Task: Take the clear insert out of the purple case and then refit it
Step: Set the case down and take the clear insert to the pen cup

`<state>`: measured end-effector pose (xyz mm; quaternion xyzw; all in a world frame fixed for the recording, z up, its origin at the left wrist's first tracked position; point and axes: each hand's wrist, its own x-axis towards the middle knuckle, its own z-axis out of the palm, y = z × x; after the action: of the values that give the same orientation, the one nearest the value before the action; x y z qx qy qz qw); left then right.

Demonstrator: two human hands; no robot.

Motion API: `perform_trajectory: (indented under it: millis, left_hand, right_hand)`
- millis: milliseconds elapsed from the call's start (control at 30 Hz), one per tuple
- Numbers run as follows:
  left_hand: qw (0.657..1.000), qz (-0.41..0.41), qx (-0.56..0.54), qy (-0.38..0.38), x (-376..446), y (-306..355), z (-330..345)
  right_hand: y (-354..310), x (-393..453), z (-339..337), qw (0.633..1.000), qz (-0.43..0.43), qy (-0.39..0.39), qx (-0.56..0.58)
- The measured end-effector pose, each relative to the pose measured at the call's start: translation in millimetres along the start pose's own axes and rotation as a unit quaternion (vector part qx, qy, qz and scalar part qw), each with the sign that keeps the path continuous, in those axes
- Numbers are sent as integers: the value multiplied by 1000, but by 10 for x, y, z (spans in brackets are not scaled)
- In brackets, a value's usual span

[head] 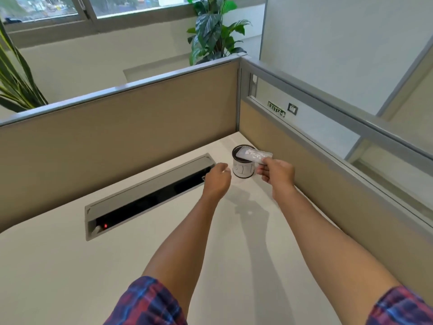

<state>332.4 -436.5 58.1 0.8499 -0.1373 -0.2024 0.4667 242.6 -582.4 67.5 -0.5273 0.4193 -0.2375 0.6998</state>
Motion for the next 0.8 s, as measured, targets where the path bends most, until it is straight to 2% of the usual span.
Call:
perform_trajectory:
  millis: [67, 200, 367, 433, 533, 667, 733, 800]
  left_hand:
    - [993, 51, 105, -16, 65, -1, 69]
    - [962, 139, 227, -56, 142, 7, 189]
    - [929, 167, 325, -65, 201, 33, 301]
    - [922, 154, 349, -69, 210, 33, 333]
    - [915, 143, 369, -83, 224, 12, 374]
    - [910, 139, 380, -85, 233, -7, 399]
    - [910, 135, 384, -85, 233, -1, 408]
    - [910, 130, 384, -84, 231, 11, 417]
  right_hand:
    - [-25, 174, 18, 999, -15, 23, -26]
    - [-75, 414, 65, 988, -67, 49, -132]
    - [-149, 569, 156, 935, -173, 24, -310]
    - [-189, 590, 213, 884, -234, 9, -404]
    - [-231, 601, 284, 785, -329, -8, -525]
    - [-277, 616, 269, 626, -438, -70, -642]
    - [-321, 572, 238, 582, -468, -93, -658]
    - [-323, 554, 215, 558, -481, -85, -671]
